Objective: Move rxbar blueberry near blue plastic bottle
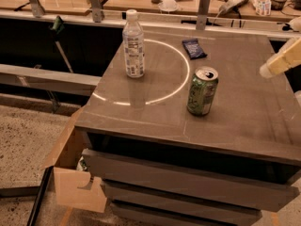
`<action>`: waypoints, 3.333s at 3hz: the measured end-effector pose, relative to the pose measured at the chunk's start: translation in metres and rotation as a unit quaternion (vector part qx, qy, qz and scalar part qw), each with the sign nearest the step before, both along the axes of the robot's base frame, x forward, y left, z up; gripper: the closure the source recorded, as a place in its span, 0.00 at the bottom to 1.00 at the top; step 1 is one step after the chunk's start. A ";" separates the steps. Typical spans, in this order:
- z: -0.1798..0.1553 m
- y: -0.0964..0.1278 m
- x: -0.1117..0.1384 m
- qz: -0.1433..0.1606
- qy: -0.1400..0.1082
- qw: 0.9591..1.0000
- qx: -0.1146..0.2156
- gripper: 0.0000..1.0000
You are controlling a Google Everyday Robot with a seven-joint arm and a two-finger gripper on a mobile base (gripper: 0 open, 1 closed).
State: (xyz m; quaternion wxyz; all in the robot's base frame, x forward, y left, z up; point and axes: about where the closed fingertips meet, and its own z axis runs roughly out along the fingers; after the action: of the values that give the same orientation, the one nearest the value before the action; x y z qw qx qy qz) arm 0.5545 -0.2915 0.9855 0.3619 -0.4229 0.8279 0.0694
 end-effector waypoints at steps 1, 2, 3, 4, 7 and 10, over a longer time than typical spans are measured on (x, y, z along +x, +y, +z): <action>-0.012 -0.013 0.039 -0.025 -0.046 0.997 0.064 0.00; -0.018 -0.013 0.082 -0.058 -0.092 0.989 0.097 0.00; -0.018 -0.013 0.082 -0.058 -0.092 0.989 0.097 0.00; -0.025 0.001 0.091 -0.084 -0.094 0.983 0.132 0.00; -0.083 0.065 0.135 -0.138 -0.134 0.964 0.182 0.00; -0.113 0.090 0.194 -0.180 -0.158 0.940 0.241 0.00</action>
Offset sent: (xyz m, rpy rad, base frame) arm 0.1151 -0.0163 -0.0303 0.2526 -0.2456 -0.1757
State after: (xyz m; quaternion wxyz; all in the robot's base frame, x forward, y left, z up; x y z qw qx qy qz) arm 0.7484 -0.2015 0.8729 0.5861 -0.1720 0.7805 0.1329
